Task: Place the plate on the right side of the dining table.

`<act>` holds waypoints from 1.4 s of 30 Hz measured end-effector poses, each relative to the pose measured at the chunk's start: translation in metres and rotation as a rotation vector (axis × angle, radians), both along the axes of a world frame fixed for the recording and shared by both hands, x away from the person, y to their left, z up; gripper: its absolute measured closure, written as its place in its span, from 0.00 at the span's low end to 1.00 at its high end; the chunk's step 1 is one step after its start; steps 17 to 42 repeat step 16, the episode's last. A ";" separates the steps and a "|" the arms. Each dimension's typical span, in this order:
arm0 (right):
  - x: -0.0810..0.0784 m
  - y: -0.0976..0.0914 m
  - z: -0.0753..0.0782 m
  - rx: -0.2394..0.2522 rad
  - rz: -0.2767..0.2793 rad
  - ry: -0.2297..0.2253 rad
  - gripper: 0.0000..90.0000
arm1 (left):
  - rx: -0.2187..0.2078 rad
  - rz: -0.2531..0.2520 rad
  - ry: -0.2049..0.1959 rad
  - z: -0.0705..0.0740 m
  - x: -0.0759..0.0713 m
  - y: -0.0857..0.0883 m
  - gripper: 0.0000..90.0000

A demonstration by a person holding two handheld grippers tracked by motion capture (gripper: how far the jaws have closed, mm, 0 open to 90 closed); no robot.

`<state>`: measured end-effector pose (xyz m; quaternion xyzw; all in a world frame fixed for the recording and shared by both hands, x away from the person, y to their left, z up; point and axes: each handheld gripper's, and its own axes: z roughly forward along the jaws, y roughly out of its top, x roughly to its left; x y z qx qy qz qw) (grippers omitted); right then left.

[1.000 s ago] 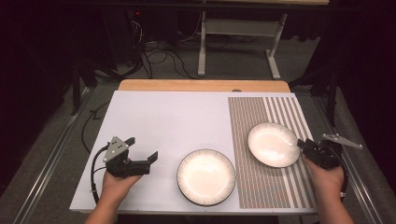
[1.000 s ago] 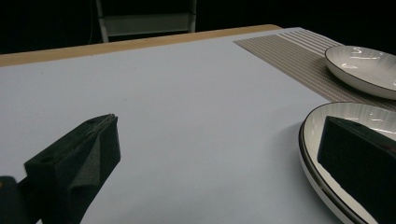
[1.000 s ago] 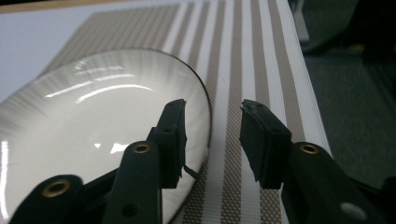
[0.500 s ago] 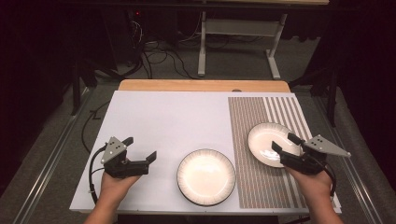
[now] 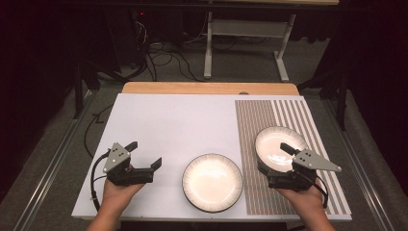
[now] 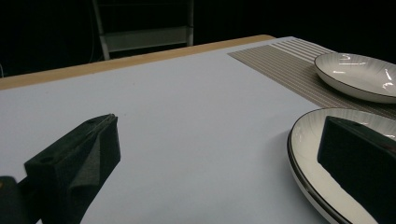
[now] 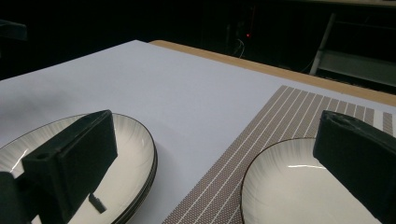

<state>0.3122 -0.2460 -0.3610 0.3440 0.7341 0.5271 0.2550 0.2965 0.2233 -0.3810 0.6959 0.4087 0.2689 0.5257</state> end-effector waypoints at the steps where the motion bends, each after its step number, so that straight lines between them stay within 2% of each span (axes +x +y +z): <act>1: -0.001 0.000 -0.002 0.009 -0.003 -0.003 0.01 | 0.005 -0.003 -0.005 0.001 -0.001 -0.001 0.00; 3: -0.003 0.000 -0.004 0.002 -0.007 0.000 0.01 | 0.002 -0.009 -0.017 0.001 -0.003 -0.003 0.00; 16: -0.003 -0.001 -0.003 -0.010 -0.004 -0.015 0.01 | 0.000 0.001 -0.007 0.001 -0.002 0.000 0.00; 42: -0.003 -0.001 -0.003 -0.010 -0.004 -0.015 0.01 | 0.000 0.001 -0.007 0.001 -0.002 0.000 0.00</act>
